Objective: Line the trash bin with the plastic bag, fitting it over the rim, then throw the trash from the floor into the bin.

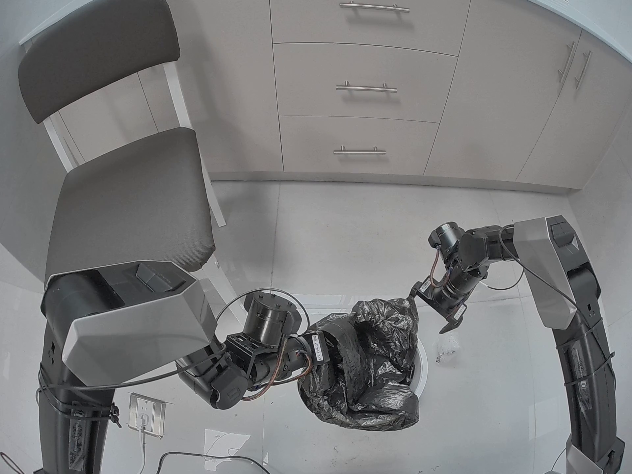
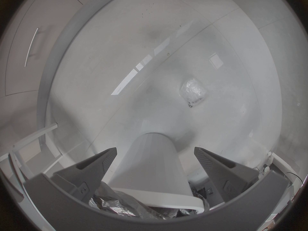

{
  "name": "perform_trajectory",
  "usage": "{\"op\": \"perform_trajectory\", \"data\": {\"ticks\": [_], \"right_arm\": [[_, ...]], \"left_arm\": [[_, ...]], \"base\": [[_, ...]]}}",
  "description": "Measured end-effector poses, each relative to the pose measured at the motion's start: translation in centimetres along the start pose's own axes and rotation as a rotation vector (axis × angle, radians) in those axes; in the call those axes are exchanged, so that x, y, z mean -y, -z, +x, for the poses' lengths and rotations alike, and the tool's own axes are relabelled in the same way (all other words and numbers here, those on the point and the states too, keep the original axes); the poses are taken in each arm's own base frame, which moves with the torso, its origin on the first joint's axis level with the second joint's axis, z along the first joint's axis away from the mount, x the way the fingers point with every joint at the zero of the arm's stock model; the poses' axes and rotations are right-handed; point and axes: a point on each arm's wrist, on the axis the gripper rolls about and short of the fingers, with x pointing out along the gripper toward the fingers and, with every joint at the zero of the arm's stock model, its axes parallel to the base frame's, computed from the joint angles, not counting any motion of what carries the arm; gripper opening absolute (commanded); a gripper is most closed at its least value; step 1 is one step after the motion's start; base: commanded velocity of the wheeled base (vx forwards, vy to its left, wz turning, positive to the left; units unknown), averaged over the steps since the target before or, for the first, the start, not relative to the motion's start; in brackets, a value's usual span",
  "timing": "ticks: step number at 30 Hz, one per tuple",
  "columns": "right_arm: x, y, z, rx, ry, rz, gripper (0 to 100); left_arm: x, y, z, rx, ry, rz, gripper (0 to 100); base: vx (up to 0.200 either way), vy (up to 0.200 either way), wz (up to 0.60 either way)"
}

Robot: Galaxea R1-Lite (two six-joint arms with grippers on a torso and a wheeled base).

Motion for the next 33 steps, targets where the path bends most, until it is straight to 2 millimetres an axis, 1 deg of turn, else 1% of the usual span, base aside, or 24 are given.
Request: {"op": "perform_trajectory", "data": {"ticks": [4, 11, 15, 19, 22, 24, 30, 33], "right_arm": [[-0.5, 0.4, -0.8, -0.003, -0.005, -0.009, 100], [-2.0, 2.3, -2.7, -0.015, -0.015, -0.053, 100], [-3.0, 3.9, -3.5, -0.028, -0.02, -0.085, 100], [-3.5, 5.2, -4.1, -0.043, -0.005, -0.108, 100], [-4.2, 6.6, -4.3, -0.051, -0.007, -0.137, 100], [-4.5, 7.1, -4.3, -0.055, -0.008, -0.148, 100], [-4.8, 8.3, -3.7, -0.069, 0.004, -0.169, 100], [-4.7, 8.5, -3.2, -0.074, 0.015, -0.171, 100]], "left_arm": [[0.0, 0.0, 0.0, 0.0, 0.0, 0.0, 0], [0.0, 0.0, 0.0, 0.0, 0.0, 0.0, 0], [0.0, 0.0, 0.0, 0.0, -0.001, 0.002, 0], [0.0, 0.0, 0.0, 0.0, -0.001, 0.002, 0], [0.0, 0.0, 0.0, 0.0, 0.0, 0.002, 0], [0.0, 0.0, 0.0, 0.0, 0.0, 0.002, 0], [0.0, 0.0, 0.0, 0.0, 0.0, 0.002, 0], [0.0, 0.0, 0.0, 0.0, 0.0, 0.002, 0]], "base": [[0.0, 0.0, 0.0], [0.0, 0.0, 0.0], [0.0, 0.0, 0.0], [0.0, 0.0, 0.0], [0.0, 0.0, 0.0], [0.0, 0.0, 0.0], [0.0, 0.0, 0.0], [0.0, 0.0, 0.0]]}}
